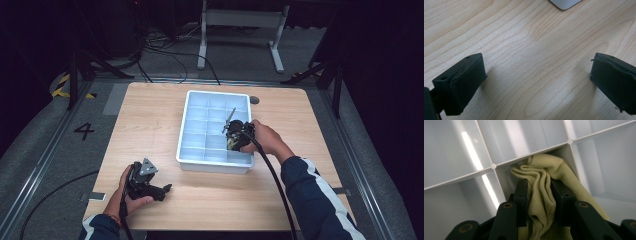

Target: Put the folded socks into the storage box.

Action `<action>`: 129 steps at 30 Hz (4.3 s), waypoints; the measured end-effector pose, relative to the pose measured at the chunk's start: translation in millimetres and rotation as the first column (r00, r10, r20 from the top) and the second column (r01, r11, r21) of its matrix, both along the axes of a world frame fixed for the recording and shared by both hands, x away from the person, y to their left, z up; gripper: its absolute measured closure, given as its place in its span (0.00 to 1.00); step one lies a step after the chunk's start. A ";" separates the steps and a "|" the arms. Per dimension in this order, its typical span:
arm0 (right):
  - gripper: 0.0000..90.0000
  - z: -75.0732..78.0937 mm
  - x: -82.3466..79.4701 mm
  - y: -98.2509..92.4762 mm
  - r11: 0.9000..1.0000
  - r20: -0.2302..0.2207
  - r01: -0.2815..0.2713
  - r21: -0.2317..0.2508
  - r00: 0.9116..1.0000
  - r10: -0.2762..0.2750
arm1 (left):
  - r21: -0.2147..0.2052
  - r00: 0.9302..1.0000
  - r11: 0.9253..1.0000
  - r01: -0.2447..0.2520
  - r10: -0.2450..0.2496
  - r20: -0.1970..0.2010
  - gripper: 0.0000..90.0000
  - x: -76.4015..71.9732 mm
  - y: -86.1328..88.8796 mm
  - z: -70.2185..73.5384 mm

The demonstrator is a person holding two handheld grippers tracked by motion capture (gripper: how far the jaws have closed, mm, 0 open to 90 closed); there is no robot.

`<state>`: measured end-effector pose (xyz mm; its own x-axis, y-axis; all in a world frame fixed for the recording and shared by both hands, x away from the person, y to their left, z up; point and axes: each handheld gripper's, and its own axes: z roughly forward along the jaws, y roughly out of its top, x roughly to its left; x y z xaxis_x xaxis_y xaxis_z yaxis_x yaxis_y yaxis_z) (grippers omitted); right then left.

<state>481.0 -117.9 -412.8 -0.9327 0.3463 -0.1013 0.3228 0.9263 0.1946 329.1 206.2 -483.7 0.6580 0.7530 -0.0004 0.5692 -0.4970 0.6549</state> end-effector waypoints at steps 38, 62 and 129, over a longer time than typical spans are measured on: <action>0.62 45.4 -27.0 -20.7 0.995 0.136 -0.041 0.090 0.990 0.028 | -0.005 1.000 1.000 -0.004 0.004 -0.002 0.00 -0.4 -0.3 -0.2; 0.61 70.3 -61.7 -49.9 0.983 0.217 -0.052 0.178 0.976 0.012 | -0.003 1.000 1.000 -0.005 0.005 -0.001 0.00 -0.4 -0.2 -0.1; 0.46 -0.4 -114.9 -174.0 0.935 0.239 0.086 0.343 0.955 -0.175 | 0.000 1.000 1.000 -0.001 0.001 -0.001 0.00 -0.1 -0.2 0.1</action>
<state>366.0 -291.9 -413.2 -0.8323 0.5184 -0.1965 0.3323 0.7502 0.5716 329.0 206.0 -483.5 0.6570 0.7539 -0.0010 0.5704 -0.4962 0.6545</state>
